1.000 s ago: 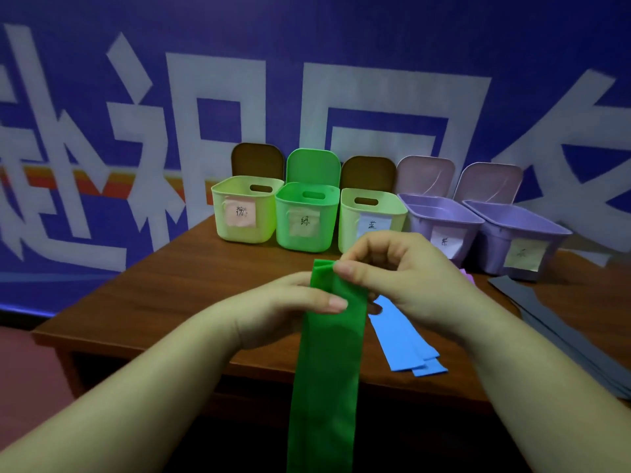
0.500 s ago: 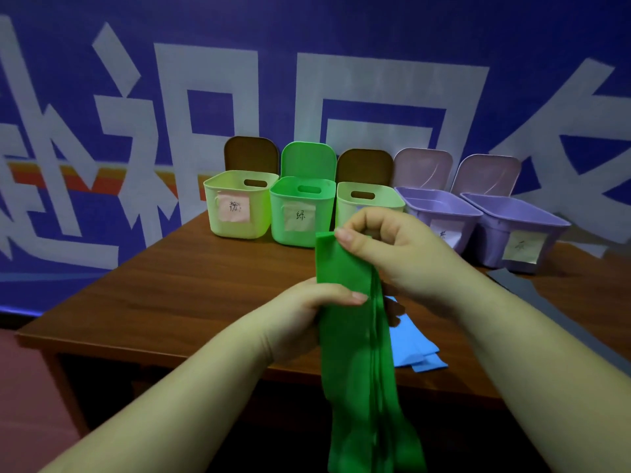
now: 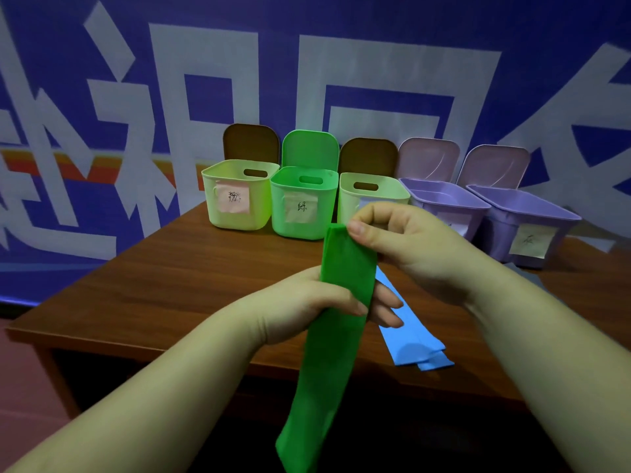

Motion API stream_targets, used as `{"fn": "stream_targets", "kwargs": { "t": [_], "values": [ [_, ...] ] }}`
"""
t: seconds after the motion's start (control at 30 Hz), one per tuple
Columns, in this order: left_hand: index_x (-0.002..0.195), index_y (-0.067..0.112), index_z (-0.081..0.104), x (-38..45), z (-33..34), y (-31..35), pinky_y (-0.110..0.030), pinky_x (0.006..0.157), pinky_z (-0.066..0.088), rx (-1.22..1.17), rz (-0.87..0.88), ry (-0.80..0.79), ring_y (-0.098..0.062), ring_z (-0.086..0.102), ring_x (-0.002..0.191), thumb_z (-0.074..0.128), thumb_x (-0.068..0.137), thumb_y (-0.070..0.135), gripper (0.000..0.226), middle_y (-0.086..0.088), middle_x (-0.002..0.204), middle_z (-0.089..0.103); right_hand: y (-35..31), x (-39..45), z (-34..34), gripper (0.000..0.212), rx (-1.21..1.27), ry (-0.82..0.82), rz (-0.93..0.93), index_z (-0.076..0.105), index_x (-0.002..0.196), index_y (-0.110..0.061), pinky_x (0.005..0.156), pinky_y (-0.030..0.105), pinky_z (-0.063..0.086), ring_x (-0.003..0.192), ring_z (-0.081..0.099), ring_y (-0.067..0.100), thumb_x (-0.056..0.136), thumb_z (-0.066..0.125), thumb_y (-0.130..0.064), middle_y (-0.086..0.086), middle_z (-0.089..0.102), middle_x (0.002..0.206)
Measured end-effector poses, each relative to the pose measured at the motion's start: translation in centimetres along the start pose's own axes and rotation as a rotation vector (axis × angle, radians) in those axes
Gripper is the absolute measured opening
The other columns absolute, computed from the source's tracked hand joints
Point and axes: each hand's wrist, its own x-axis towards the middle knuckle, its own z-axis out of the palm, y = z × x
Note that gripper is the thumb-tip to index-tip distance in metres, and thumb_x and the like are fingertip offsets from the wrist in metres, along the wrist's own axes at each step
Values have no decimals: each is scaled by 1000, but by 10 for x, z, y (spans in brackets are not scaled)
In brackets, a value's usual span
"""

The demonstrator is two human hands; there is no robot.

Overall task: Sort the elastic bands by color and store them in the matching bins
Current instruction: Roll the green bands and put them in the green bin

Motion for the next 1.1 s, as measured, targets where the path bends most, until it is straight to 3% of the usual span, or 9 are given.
{"fn": "stream_targets", "kwargs": {
  "t": [0.07,0.17,0.33,0.5,0.67,0.8,1.0,1.1],
  "values": [
    [90,10,69,-1,-2,1,-21,75,52,-3,3,19,-17,69,86,50,71,0,28,-12,87,72,1,4,-3,16,9,50,-11,58,80,-9,63,14,49,61,60,3,78,57,-25,-6,66,64],
    [90,7,65,1,-5,1,-22,68,53,-73,5,40,-19,68,75,51,70,0,26,-11,80,72,3,10,-7,11,22,121,-14,57,80,-9,62,15,51,62,61,4,88,54,-16,-5,66,67],
    [96,3,64,8,-7,-1,-32,78,55,-260,-2,-2,-25,69,74,45,70,2,33,-13,78,70,-1,20,-10,20,57,116,21,59,81,-12,65,23,51,67,60,11,76,57,-31,-1,65,73],
    [99,4,65,17,-11,-4,-32,76,56,-328,-49,-44,-25,69,74,44,65,3,41,-13,79,70,-2,40,-17,16,-30,144,90,56,80,-14,71,28,48,77,56,18,92,53,-23,4,62,78],
    [89,10,75,24,-21,-4,-39,84,53,-389,-75,-13,-27,68,83,51,58,8,39,-11,86,69,-6,62,-24,17,-82,165,125,56,79,-15,62,24,51,67,60,9,94,53,-23,-2,64,73],
    [84,6,73,30,-28,0,-35,71,57,-447,-130,55,-27,65,69,51,54,5,37,-9,72,61,-20,82,-31,20,-77,221,112,54,80,-15,54,21,51,59,61,3,97,51,-26,-4,63,71],
    [93,3,58,43,-41,9,-33,71,54,-348,-176,133,-25,68,71,41,60,4,38,-10,75,65,-46,117,-49,20,-212,284,76,52,79,-16,58,29,55,64,61,13,97,52,-26,2,61,74],
    [97,3,60,53,-49,12,-37,79,49,-273,-175,169,-24,68,73,39,59,1,44,-11,76,68,-61,134,-60,19,-257,340,46,52,83,-15,71,35,57,74,62,19,97,52,-28,5,62,81]
  ]
}}
